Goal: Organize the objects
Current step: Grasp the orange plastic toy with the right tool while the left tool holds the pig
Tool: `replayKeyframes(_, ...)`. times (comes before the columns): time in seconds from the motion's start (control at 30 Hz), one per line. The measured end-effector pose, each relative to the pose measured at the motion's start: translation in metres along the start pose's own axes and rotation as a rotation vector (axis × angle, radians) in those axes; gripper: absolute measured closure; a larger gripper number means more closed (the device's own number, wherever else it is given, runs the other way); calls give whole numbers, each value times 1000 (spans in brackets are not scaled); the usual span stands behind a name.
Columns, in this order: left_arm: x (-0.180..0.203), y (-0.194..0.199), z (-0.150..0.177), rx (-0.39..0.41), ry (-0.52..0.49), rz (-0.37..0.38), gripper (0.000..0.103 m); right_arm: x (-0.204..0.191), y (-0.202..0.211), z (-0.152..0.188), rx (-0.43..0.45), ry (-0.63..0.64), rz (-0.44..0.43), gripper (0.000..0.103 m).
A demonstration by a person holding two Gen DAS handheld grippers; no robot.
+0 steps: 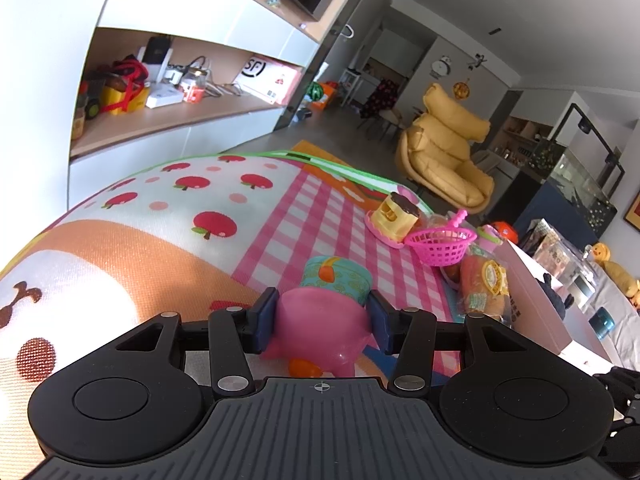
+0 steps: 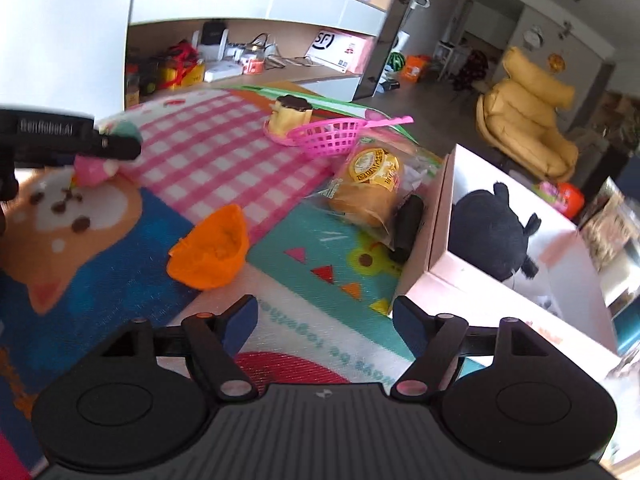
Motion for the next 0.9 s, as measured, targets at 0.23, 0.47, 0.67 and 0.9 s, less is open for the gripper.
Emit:
replayKeyframes(0.23, -1, 0, 0, 0, -1, 0, 50, -2, 8, -2, 32, -136, -129, 8)
replayKeyframes(0.47, -1, 0, 0, 0, 1, 1, 50, -21, -13, -16, 22, -208, -188, 3)
replayKeyframes(0.67, -2, 0, -1, 0, 3, 3, 50, -30, -29, -32, 32, -222, -196, 19)
replayKeyframes(0.9, -1, -2, 1, 1, 10, 8, 50, -40, -23, -36, 62, -163, -185, 55)
Point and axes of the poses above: each gripper's, at about its wrist camera, not at the fingertips, and y roughly against the way its jaws point, x to its right, z to its underside, the point moved 2 cm from there along -y, roughly the way its jaws point, and after that the axes turned 12 degrees about y, right-handed, at the moved point
